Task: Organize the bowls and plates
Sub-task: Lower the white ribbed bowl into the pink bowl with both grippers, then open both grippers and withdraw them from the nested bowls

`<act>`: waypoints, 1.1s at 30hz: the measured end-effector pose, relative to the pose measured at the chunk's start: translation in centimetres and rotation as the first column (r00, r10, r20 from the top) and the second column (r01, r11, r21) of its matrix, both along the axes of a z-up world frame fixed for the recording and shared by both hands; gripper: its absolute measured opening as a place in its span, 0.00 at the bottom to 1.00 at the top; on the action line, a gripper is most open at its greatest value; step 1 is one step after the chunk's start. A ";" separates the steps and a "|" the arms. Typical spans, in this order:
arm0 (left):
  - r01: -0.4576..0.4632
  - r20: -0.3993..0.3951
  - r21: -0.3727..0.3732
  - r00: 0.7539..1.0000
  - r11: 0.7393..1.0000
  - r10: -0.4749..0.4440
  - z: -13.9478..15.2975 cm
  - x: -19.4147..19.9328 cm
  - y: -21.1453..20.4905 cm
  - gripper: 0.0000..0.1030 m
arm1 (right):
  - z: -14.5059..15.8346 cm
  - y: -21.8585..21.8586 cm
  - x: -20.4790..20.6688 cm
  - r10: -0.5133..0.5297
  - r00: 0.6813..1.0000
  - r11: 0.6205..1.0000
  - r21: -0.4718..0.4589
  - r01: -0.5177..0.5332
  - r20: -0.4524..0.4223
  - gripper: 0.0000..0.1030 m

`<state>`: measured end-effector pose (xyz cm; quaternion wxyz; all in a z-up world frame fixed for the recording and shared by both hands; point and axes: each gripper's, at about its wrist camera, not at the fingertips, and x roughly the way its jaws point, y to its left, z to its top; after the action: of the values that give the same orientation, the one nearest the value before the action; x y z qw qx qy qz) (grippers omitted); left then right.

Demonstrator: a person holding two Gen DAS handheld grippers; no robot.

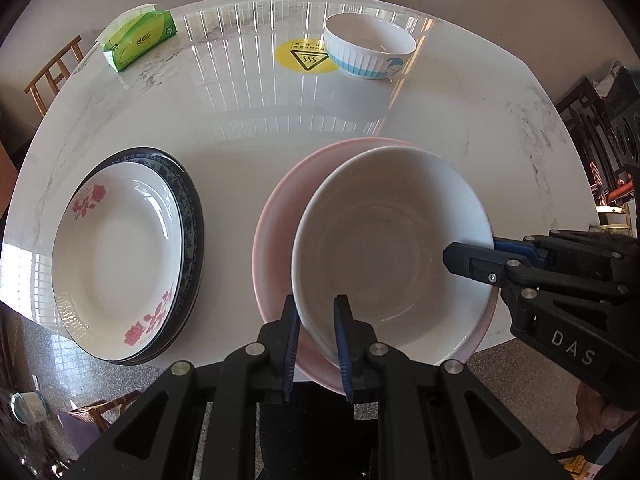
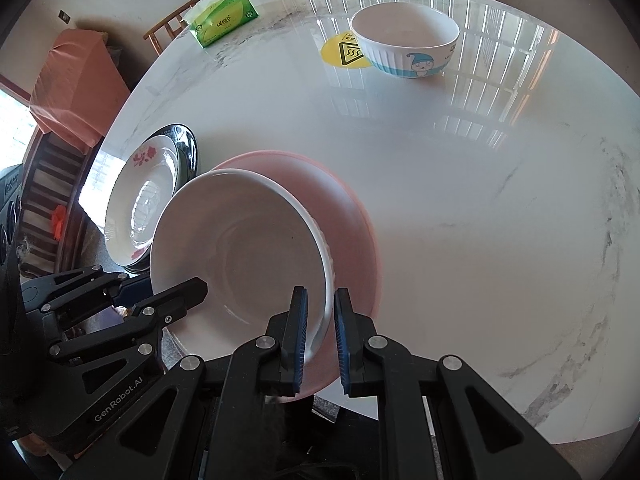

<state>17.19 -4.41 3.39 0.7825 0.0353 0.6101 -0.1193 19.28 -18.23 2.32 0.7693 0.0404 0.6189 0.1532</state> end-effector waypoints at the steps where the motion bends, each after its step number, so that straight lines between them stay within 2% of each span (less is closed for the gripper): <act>1: 0.005 0.005 0.006 1.000 1.000 -0.005 0.0 0.0 -0.1 0.17 | 0.0 0.0 0.0 0.000 1.000 1.000 0.000 0.000 0.000 0.13; 11: 0.063 0.000 0.026 0.998 0.998 -0.063 -0.2 -0.3 -1.2 0.33 | 0.1 -0.2 0.1 -0.012 1.000 1.000 -0.005 0.012 0.013 0.16; 19: 0.081 0.028 0.041 0.996 0.996 -0.082 0.1 -0.5 -1.4 0.36 | 0.3 -0.8 0.2 -0.028 0.999 0.999 0.029 0.028 0.021 0.20; 26: 0.099 0.100 -0.005 0.990 0.995 -0.098 2.7 -0.8 -1.0 0.36 | 2.1 -2.5 0.5 -0.059 0.997 0.990 0.132 0.051 0.053 0.24; 30: 0.097 0.130 -0.040 0.987 0.995 -0.091 3.5 -0.4 -0.7 0.38 | 3.1 -5.0 1.1 -0.110 0.991 0.980 0.175 0.096 0.077 0.32; 33: 0.091 0.136 -0.063 0.987 0.994 -0.082 3.5 0.5 -0.5 0.39 | 2.9 -7.2 1.8 -0.151 0.984 0.979 0.155 0.135 0.093 0.34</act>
<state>17.69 -4.95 6.91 0.8164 0.0427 0.5499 -0.1712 21.05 -25.42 5.26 0.8044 0.1340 0.5604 0.1449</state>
